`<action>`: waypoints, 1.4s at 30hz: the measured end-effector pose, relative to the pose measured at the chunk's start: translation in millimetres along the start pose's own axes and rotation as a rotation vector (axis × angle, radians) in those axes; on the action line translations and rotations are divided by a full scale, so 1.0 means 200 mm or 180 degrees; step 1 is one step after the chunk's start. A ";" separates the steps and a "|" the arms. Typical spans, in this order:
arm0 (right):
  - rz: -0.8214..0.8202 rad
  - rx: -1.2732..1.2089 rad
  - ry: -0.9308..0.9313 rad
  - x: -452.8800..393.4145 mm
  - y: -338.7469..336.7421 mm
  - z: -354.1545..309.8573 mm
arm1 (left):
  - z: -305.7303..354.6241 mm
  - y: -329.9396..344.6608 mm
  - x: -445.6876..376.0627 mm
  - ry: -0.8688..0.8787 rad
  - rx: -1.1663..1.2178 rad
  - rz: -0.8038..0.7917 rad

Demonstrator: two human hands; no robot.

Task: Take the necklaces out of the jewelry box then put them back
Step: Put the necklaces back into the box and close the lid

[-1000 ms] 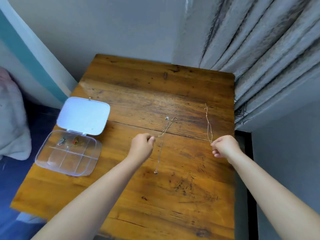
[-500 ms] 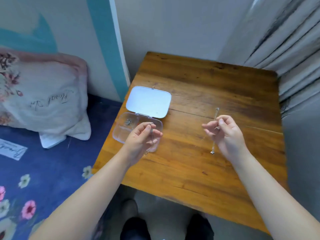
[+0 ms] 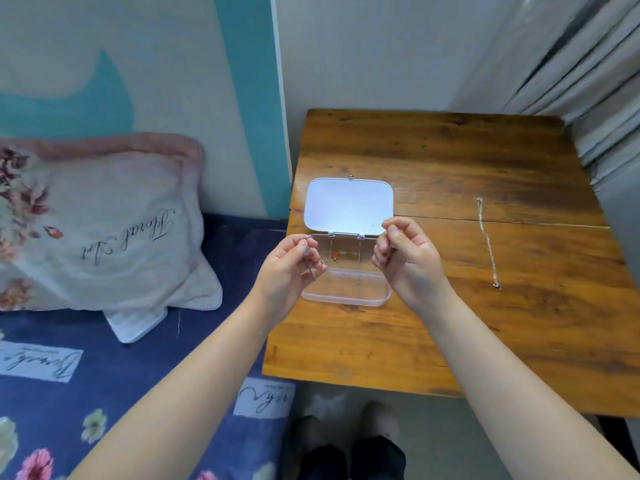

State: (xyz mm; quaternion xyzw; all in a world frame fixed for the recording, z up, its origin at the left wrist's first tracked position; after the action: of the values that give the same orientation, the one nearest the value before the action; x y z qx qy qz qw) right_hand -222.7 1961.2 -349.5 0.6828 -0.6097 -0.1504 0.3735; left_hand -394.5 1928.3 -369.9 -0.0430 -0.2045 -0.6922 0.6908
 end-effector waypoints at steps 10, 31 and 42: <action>0.0566 0.0451 0.0166 -0.15 -0.13 0.34 | -0.10 -0.10 -0.15 -0.0099 -0.0361 -0.0095; 0.0607 0.4348 0.0852 -0.25 -0.25 0.49 | -0.28 -0.14 -0.27 0.0060 -0.4871 0.0010; 0.1504 0.4191 -0.0538 -0.41 -0.36 0.09 | -0.38 -0.21 -0.25 -0.0191 -0.4453 0.0644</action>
State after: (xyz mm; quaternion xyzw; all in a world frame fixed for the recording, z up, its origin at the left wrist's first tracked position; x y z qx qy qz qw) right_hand -199.9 2030.7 -430.7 0.6022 -0.7328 0.2824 -0.1434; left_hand -417.3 1948.0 -465.8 -0.5147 0.2744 -0.5921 0.5561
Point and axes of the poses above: each hand's wrist, its own x-axis away from the middle knuckle, its own y-axis out of the palm, z = x × y, the point moved 2 cm from there along -x, towards the middle knuckle, and after that the axes turned 11 degrees about -x, right-handed, at the moved point
